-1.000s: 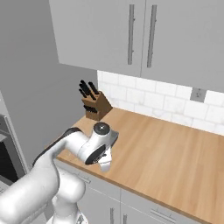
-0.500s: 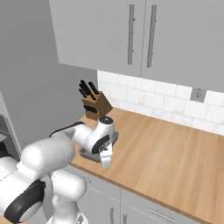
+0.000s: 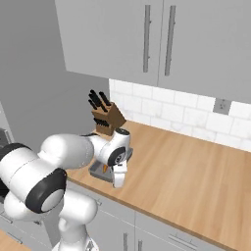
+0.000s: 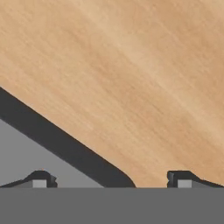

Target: Take the meat container that has the chicken drumstick and place it on the second highest rack of the freezer. Then take the vegetable container that has the carrot and lime and place it on the highest rack of the freezer.

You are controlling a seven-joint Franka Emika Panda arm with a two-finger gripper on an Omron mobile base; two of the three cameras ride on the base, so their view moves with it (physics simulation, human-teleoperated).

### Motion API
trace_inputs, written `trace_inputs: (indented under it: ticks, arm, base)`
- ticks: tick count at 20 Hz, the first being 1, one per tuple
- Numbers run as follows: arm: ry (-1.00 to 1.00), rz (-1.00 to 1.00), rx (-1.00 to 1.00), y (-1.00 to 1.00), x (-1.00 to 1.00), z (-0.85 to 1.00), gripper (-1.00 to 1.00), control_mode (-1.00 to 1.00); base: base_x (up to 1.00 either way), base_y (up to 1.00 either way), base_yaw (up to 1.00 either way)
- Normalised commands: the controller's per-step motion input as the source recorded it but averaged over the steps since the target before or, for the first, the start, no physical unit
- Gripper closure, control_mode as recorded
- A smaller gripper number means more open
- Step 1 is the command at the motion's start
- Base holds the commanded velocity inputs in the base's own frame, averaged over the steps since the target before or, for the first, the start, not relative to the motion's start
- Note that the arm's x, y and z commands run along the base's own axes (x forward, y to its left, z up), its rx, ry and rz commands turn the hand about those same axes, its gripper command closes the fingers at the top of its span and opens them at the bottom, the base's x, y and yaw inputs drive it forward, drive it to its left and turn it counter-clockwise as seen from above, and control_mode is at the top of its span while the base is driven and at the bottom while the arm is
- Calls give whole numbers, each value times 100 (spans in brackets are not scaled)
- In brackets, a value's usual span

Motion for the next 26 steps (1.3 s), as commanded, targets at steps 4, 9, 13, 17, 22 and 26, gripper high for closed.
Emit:
trace_inputs:
  ticks: [4,9,13,17,22,26]
  arm:
    - [0,0,0,9,-6,-43,-100,-100]
    - [0,0,0,7,-1,-26,100,-100]
    - [0,0,0,18,0,-28,100,-100]
    - [-1,0,0,7,-1,-12,100,-100]
    - [-15,-1,0,4,0,1,100,-100]
    - [-23,-8,0,1,-1,47,100,-100]
  base:
    - [0,0,0]
    - [0,0,0]
    - [0,0,0]
    - [0,0,0]
    - [0,0,0]
    - [0,0,0]
